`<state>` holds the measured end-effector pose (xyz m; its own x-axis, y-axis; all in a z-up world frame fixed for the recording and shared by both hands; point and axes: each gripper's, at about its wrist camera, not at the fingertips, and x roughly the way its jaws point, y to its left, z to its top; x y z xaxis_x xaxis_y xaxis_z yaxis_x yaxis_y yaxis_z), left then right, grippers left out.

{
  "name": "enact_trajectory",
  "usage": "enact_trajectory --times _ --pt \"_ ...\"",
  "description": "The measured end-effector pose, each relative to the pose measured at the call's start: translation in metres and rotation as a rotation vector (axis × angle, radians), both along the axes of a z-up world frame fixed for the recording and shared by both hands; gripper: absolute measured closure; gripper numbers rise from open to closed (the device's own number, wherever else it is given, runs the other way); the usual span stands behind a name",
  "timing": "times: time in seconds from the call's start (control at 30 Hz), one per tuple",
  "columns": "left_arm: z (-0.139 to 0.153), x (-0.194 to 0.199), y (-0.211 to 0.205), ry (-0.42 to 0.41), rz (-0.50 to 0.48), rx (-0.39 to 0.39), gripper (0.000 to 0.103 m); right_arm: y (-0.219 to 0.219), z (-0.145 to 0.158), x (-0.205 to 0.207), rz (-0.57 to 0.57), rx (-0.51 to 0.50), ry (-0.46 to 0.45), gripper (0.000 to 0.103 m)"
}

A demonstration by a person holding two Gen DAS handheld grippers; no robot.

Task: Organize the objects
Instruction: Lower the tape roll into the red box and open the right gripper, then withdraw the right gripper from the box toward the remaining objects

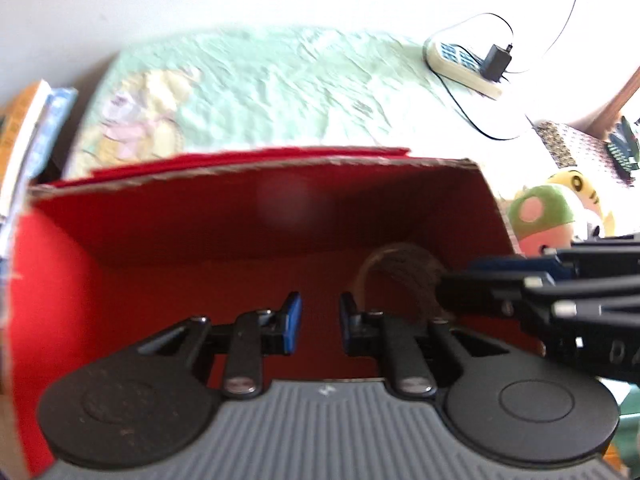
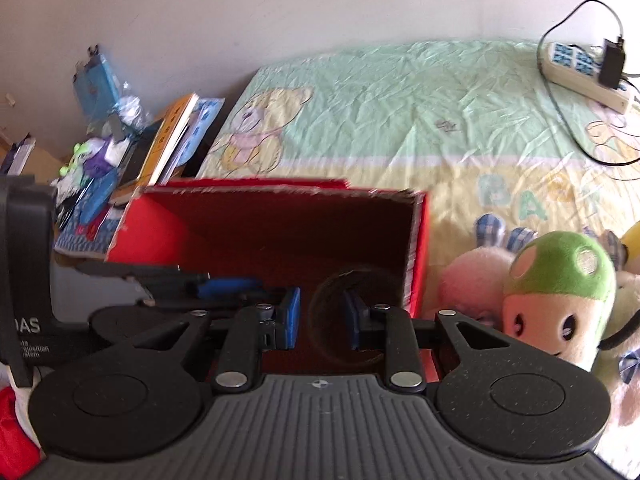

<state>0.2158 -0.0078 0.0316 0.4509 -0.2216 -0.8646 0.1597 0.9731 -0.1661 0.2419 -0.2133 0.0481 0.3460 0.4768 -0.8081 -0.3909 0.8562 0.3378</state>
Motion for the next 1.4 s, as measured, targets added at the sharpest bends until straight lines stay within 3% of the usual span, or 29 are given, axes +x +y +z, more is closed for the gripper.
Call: enact_trajectory --times 0.27,0.33,0.43,0.73,1.03,1.4 --pt "-0.007 -0.017 0.018 -0.006 0.117 0.187 0.088 0.038 -0.014 -0.019 0.12 -0.09 0.039 0.076" --pt "-0.01 -0.018 0.021 -0.011 0.125 0.222 0.081 0.045 -0.02 -0.019 0.135 -0.116 0.056 0.076" --pt "-0.007 -0.026 0.023 -0.021 0.128 0.237 0.069 0.054 -0.031 -0.02 0.15 -0.152 0.088 0.075" --pt "-0.005 -0.029 0.021 -0.021 0.136 0.249 0.065 0.069 -0.061 -0.009 0.082 -0.312 0.093 0.077" --pt "0.0 -0.041 0.021 -0.039 0.14 0.262 0.06 0.065 -0.069 -0.005 0.013 -0.267 0.039 0.076" --pt "0.017 -0.064 0.026 -0.094 0.13 0.238 0.06 0.039 -0.039 -0.036 -0.129 -0.152 -0.056 0.075"
